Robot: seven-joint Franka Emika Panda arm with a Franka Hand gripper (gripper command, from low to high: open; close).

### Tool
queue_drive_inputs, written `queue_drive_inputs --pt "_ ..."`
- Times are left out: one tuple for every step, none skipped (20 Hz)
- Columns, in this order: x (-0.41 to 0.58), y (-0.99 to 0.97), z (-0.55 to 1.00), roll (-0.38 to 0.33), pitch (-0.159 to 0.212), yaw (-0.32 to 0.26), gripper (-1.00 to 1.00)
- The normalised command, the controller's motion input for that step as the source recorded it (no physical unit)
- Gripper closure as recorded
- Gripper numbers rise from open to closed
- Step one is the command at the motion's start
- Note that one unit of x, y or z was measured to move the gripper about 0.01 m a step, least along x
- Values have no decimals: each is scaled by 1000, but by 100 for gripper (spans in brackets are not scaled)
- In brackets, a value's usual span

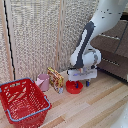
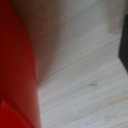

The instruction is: Move your gripper in the direction of the red bowl and clutch it softly. Cautiously raise the red bowl up from the surface. Hover the red bowl above the basket and gently bring it down inside. Let go of the gripper's grasp when the red bowl is within the basket.

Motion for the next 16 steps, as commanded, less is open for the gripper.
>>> queue_drive_inputs --pt "0 0 0 -3 0 0 100" --pt "0 0 0 -6 -16 0 100" --pt "34 0 0 0 -9 0 100" --pt "0 17 0 0 0 -3 100" --pt "0 17 0 0 0 -5 100" --pt "0 49 31 0 0 -4 100" --pt "0 74 71 0 0 0 100" --pt "0 71 114 3 0 0 100" --pt "0 57 177 13 14 0 100" --pt "0 63 237 15 32 0 100" --pt "0 40 351 36 61 0 100" --pt "14 0 497 59 90 3 100" --pt "34 0 551 85 114 18 100" --pt "86 0 686 96 126 36 100" --pt "100 0 734 106 141 58 100" --pt "100 0 711 107 152 66 100"
